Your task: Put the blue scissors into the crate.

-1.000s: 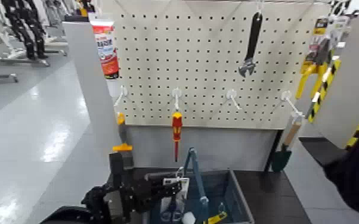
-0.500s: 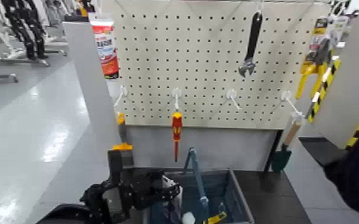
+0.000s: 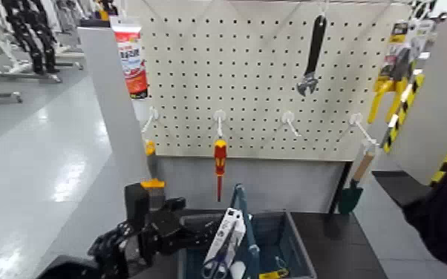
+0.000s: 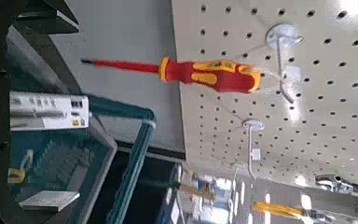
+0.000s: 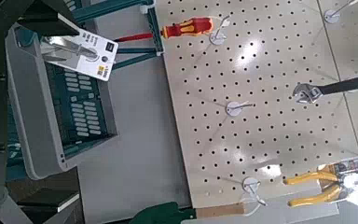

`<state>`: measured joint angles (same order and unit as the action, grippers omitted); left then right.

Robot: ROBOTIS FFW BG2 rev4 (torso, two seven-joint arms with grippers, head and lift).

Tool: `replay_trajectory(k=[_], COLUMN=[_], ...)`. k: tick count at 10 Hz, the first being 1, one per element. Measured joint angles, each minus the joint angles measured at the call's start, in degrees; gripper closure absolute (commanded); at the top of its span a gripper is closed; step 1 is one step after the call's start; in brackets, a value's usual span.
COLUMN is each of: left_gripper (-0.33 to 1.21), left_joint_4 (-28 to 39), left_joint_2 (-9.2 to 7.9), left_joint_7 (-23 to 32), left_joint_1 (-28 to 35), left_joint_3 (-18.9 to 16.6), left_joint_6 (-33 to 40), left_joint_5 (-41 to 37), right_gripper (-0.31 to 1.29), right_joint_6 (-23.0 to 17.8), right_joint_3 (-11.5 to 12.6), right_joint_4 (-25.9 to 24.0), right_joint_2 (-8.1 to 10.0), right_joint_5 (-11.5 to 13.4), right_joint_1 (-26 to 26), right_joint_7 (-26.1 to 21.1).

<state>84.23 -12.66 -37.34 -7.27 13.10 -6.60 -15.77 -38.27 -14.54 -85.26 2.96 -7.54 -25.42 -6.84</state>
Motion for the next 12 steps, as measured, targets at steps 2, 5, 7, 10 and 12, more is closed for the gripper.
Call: replay_trajectory(k=[2,5,7,10,12], left_gripper=[0.07,0.09,0.11,0.11,0.11], left_joint_4=[3.74,5.02,4.95,4.75,4.82], left_joint_2=[0.56,3.67,4.73,6.09,5.89], left_joint_7=[9.68,14.68,15.02,16.36,16.21], left_joint_1=[7.53,15.78,18.96,22.27,22.96], left_joint_3=[-2.30,-6.00,-7.35,-8.45,-8.46], left_joint_6=[6.01,12.82,15.17,17.93,17.77], left_joint_5=[1.61,4.67,6.57,7.57,6.88], right_gripper=[0.07,0.07,0.06,0.06,0.08], right_joint_6=[0.66,4.12,4.80,6.08,5.71], right_joint_3=[0.33,1.21,1.35,1.67,1.76], right_joint_4=[-0.65,-3.06,-3.58,-4.51,-4.60], right_joint_2=[0.03,0.11,0.17,0.23,0.26], right_joint_5=[0.45,1.74,2.31,2.46,2.82], right_joint_1=[-0.38,-1.58,-1.83,-2.54,-2.69], right_joint_7=[-0.10,-0.43,-0.79,-1.22,-1.78])
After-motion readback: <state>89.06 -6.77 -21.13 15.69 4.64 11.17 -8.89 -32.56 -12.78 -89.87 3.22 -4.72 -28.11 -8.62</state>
